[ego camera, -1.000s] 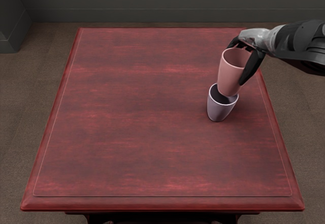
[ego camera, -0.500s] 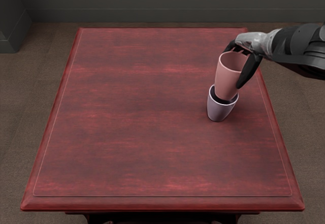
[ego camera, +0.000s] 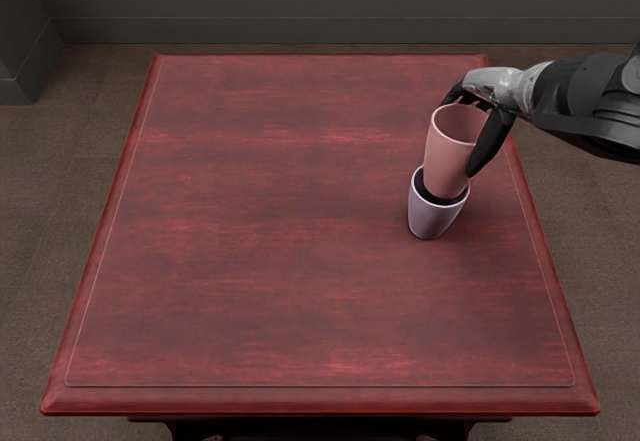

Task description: Pick up cup and place in cup with right hand

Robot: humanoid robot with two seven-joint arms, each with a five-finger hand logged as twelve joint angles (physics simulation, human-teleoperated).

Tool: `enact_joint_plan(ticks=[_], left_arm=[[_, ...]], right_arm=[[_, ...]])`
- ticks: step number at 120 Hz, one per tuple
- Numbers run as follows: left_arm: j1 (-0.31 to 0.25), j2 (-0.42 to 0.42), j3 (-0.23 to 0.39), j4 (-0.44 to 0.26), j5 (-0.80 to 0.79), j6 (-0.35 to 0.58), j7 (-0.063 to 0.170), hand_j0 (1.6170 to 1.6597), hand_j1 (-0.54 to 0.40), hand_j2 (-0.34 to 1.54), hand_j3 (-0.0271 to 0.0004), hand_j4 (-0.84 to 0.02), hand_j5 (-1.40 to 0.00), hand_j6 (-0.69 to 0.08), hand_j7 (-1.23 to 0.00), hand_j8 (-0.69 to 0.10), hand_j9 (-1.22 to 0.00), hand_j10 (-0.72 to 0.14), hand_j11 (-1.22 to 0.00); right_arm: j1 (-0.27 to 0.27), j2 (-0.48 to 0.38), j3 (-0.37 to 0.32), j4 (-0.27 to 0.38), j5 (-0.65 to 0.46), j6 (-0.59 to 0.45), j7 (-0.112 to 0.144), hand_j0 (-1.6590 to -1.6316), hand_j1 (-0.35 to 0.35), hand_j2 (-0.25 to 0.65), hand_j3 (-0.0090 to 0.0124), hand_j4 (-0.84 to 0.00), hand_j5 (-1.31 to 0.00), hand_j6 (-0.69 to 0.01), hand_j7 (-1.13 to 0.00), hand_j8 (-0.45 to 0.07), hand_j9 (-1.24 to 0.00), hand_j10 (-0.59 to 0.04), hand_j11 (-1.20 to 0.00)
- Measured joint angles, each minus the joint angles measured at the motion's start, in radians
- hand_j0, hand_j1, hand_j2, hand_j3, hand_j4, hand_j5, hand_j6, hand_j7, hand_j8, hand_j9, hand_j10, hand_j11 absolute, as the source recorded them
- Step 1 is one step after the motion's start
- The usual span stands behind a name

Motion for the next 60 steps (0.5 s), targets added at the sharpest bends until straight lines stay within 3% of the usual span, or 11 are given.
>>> enact_joint_plan(ticks=[22, 39, 60], left_arm=[[0.0, 0.0, 0.0, 0.0, 0.0, 0.0, 0.0, 1.6581, 0.349, 0.0, 0.0, 0.0, 0.0, 0.0, 0.0, 0.0, 0.0, 0.0, 0.0], [0.0, 0.0, 0.0, 0.0, 0.0, 0.0, 0.0, 1.6581, 0.349, 0.0, 0.0, 0.0, 0.0, 0.0, 0.0, 0.0, 0.0, 0.0, 0.0], [0.0, 0.0, 0.0, 0.0, 0.0, 0.0, 0.0, 1.6581, 0.349, 0.0, 0.0, 0.0, 0.0, 0.0, 0.0, 0.0, 0.0, 0.0, 0.0]], right_arm=[[-0.004, 0.0, 0.0, 0.001, -0.003, -0.001, 0.0, -1.6551, 0.094, -0.029, -0.0002, -0.4, -0.58, -0.311, -0.57, -0.337, -0.58, -0.431, -0.58], [-0.002, 0.001, 0.0, -0.001, -0.003, 0.015, 0.0, -1.6566, -0.105, -0.017, 0.0, -0.219, -0.31, -0.175, -0.31, -0.188, -0.32, -0.235, -0.32], [-0.001, 0.002, 0.0, -0.002, -0.003, 0.022, 0.0, -1.6574, -0.223, -0.011, 0.0, -0.113, -0.16, -0.095, -0.16, -0.1, -0.16, -0.119, -0.16]])
